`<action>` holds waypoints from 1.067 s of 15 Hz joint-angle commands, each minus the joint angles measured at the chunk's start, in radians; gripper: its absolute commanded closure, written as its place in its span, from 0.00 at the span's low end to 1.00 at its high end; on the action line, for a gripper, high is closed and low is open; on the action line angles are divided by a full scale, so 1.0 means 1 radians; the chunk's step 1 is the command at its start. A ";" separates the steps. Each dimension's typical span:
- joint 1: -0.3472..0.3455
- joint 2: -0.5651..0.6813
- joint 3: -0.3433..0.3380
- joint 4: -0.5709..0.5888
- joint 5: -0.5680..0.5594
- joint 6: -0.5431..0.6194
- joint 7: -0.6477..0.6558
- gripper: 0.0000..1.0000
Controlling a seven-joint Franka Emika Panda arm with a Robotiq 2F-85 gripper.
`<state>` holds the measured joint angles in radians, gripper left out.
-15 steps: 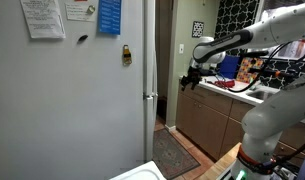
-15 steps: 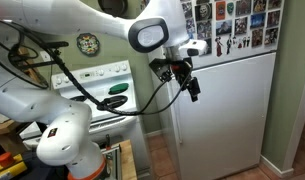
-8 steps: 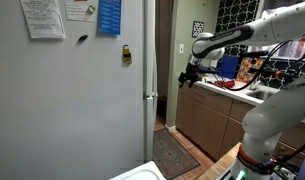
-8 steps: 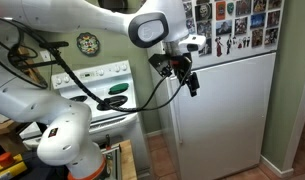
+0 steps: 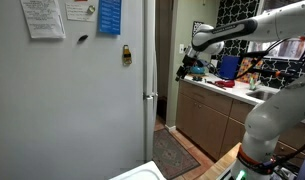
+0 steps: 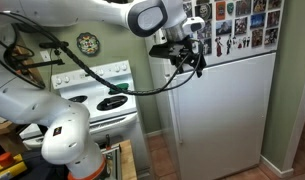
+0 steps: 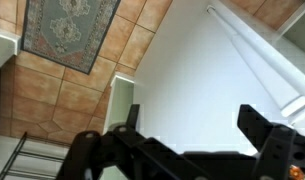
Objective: Open the top fridge door
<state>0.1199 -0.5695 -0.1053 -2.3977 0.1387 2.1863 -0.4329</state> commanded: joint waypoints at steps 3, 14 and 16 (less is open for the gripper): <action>0.129 0.007 -0.061 0.027 0.102 0.036 -0.264 0.00; 0.229 -0.001 -0.116 0.025 0.308 0.048 -0.592 0.00; 0.249 -0.005 -0.124 0.026 0.397 0.045 -0.687 0.00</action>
<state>0.3189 -0.5625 -0.1950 -2.3660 0.4110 2.2194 -0.9838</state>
